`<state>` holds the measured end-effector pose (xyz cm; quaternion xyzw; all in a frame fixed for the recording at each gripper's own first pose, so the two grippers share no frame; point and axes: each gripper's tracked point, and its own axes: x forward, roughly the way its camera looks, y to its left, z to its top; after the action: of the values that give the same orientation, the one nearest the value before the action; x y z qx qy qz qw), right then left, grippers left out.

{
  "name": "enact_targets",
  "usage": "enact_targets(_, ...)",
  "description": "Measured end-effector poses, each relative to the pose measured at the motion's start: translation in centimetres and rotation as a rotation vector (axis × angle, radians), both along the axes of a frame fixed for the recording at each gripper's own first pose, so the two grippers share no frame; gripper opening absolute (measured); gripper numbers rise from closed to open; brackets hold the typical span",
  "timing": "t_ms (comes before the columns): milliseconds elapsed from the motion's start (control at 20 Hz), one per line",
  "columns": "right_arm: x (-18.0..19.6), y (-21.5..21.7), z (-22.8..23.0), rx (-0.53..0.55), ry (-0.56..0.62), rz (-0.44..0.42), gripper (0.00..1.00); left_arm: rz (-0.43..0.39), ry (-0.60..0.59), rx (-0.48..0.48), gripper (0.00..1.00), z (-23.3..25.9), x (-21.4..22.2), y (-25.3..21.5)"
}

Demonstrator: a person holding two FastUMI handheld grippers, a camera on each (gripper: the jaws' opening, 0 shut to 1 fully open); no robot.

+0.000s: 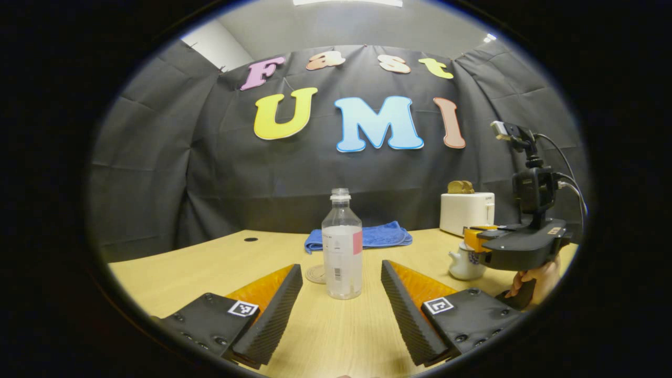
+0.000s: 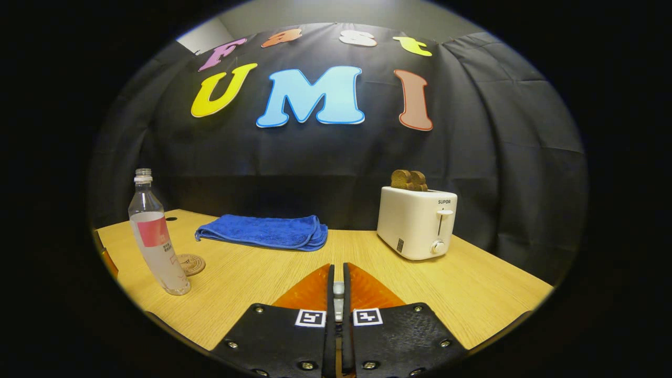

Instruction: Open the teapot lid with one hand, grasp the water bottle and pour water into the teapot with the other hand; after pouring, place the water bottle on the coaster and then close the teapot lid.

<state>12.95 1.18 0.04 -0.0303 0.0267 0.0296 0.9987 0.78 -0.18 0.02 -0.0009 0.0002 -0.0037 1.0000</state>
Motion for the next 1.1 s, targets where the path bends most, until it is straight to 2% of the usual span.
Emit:
enact_targets(350,-2.8,1.4,3.8,0.021,-0.106,0.063,0.05,0.000,-0.002,0.001,1.00,0.0,0.1,0.0)
enact_targets(700,-11.5,3.5,3.9,0.009,-0.156,0.177,0.05,-0.042,0.000,0.001,1.00,-0.2,4.3,-1.1)
enact_targets(850,-14.3,4.1,2.9,0.042,-0.142,0.216,0.05,-0.052,0.003,0.000,1.00,-0.3,5.8,-1.3)
enact_targets(1100,-16.7,3.8,1.6,0.088,-0.093,0.224,0.05,-0.036,0.000,-0.001,1.00,-0.3,7.2,-0.9)
